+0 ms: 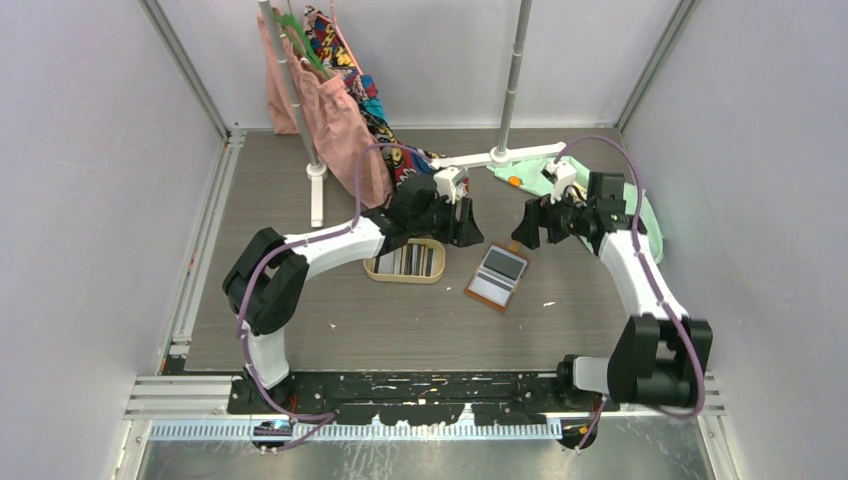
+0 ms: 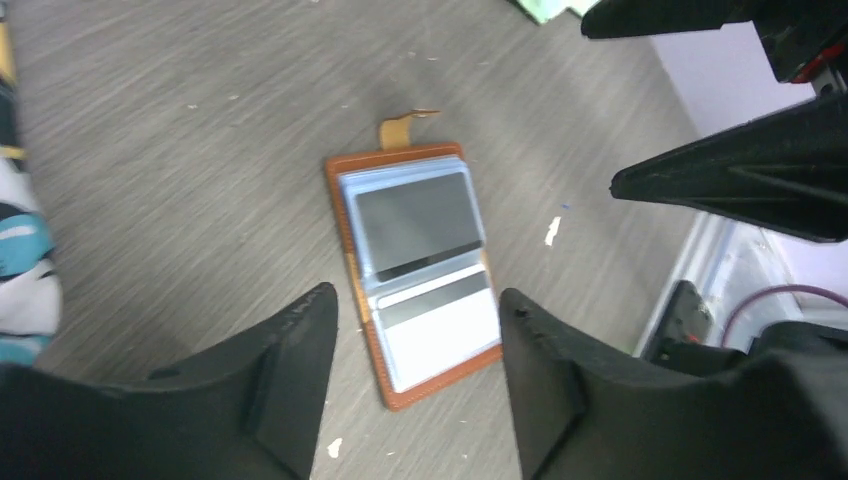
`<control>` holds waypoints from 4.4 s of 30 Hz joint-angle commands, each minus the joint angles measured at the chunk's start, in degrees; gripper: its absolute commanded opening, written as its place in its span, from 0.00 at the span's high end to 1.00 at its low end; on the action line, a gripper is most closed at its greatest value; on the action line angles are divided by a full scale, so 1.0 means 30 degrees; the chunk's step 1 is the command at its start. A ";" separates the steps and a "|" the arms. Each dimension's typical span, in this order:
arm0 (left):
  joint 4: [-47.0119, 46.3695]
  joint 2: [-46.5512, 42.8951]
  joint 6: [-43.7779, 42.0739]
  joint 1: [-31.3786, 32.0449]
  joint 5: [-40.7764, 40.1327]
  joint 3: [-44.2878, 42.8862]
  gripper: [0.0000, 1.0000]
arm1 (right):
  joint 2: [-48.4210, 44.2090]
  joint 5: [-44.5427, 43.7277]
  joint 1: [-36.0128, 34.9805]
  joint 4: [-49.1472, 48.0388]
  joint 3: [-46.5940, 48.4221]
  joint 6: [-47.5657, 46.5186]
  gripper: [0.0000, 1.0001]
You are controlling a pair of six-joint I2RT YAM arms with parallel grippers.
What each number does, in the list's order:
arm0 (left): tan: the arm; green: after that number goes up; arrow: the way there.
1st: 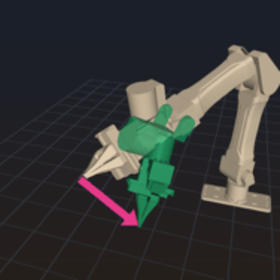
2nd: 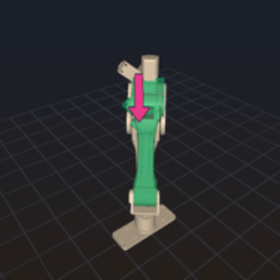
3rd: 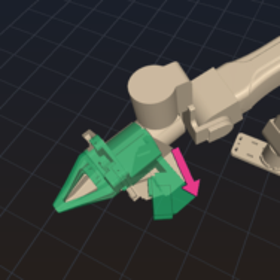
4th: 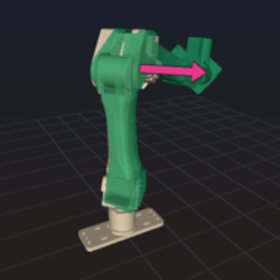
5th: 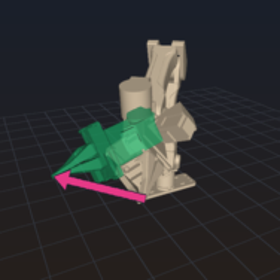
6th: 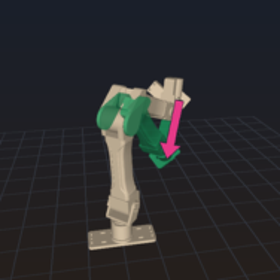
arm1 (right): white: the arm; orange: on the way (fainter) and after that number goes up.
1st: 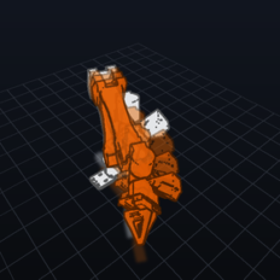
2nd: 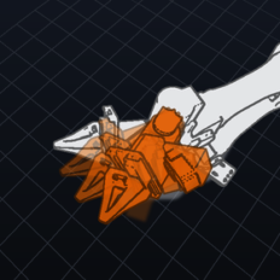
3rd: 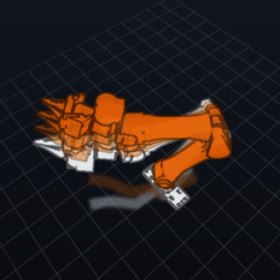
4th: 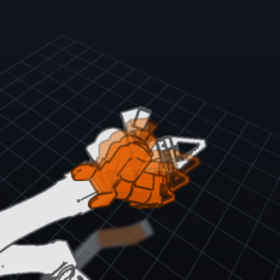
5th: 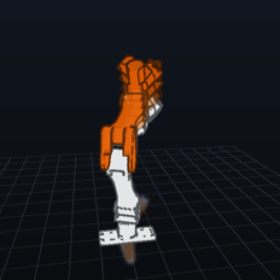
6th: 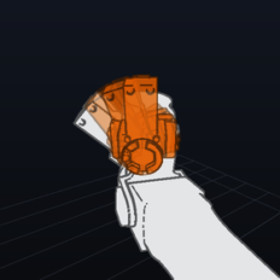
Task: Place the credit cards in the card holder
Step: Insert the credit card into the card holder.
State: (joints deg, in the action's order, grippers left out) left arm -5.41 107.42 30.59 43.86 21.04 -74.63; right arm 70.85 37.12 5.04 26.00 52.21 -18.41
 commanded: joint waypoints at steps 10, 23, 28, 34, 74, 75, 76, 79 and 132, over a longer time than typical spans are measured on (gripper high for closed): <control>-0.2854 -0.0942 -0.0626 -0.0942 -0.4419 0.2892 0.00 | 0.7495 0.1748 -0.0450 0.4498 0.3618 -0.2148 0.35; -0.2101 -0.1034 -0.2121 0.1003 -0.5871 0.2674 0.01 | 1.0470 0.0112 -0.0610 0.6456 0.4859 -0.2568 0.57; -0.1252 -0.0860 -0.2096 0.1562 -0.6670 0.2257 0.21 | 1.0768 -0.0563 -0.0795 0.6402 0.4886 -0.2479 0.58; -0.0248 -0.0099 -0.2127 0.2257 -0.6472 0.1459 0.31 | 1.0783 -0.1028 -0.0980 0.6396 0.4857 -0.2608 0.58; 0.2389 0.3117 -0.2345 0.2698 -0.4606 -0.1884 0.53 | 1.0926 0.3855 -0.1181 0.9215 0.5444 -0.3617 0.65; 0.2246 0.3033 -0.2304 0.2681 -0.4511 -0.1770 0.53 | 1.0987 0.4035 -0.1181 0.9389 0.5497 -0.3705 0.66; 0.2078 0.2942 -0.2274 0.2661 -0.4356 -0.1646 0.52 | 1.1050 0.4182 -0.1181 0.9514 0.5533 -0.3782 0.66; 0.1301 0.2691 -0.2136 0.2558 -0.3864 -0.1269 0.53 | 1.1258 0.4597 -0.1181 0.9825 0.5639 -0.3852 0.67; 0.1398 0.2537 -0.1471 0.2835 -0.1036 -0.0550 0.94 | 1.2264 0.1000 -0.1635 0.8185 0.5208 -0.1681 0.67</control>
State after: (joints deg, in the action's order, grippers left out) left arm -0.71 113.86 25.69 52.23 16.80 -73.32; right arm 108.25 39.66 0.47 49.91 67.07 -23.40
